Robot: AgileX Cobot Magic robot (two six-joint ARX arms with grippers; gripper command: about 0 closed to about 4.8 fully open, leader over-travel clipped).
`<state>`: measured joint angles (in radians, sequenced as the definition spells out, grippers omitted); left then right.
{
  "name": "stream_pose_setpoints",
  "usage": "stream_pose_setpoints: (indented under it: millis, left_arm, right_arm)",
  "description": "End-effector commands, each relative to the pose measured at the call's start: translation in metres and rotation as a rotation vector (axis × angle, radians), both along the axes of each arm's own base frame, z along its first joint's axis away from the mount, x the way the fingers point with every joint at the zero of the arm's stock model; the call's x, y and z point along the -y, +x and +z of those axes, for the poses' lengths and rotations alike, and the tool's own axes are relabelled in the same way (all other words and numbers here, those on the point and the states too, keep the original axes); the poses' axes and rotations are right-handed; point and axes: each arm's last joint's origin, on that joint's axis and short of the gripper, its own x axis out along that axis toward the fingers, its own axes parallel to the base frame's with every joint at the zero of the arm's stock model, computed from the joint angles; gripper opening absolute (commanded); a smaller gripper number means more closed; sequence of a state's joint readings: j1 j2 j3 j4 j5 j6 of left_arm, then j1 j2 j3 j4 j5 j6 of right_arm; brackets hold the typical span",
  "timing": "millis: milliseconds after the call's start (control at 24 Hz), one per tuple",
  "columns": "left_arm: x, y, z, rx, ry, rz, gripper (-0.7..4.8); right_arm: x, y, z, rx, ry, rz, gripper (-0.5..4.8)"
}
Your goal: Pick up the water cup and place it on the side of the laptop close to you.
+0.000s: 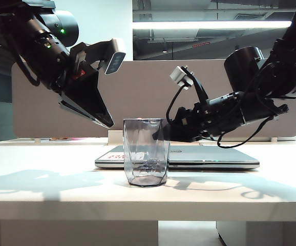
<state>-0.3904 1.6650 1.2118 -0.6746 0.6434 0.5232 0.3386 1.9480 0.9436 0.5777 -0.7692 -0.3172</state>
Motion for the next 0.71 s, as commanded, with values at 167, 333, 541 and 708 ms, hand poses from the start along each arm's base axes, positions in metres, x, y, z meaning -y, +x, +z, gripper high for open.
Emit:
stream_pose_setpoints:
  millis: [167, 333, 541, 708]
  left_arm:
    - [-0.0004, -0.0016, 0.0016, -0.009, -0.001, -0.002, -0.06]
    - [-0.0006, -0.002, 0.0014, -0.014, 0.001, -0.002, -0.06]
    - [-0.0006, -0.002, 0.0014, -0.013, 0.001, -0.003, -0.06]
    - [-0.0007, -0.0024, 0.0012, -0.019, 0.003, -0.003, -0.06]
  right_arm:
    - [-0.001, 0.0006, 0.0029, 0.019, 0.009, 0.003, 0.3]
    - [-0.001, 0.0006, 0.0028, 0.018, 0.009, 0.003, 0.08]
    - [-0.001, 0.0006, 0.0029, 0.011, 0.012, 0.0, -0.02]
    - [0.0005, 0.0003, 0.0069, -0.034, 0.019, -0.056, -0.02]
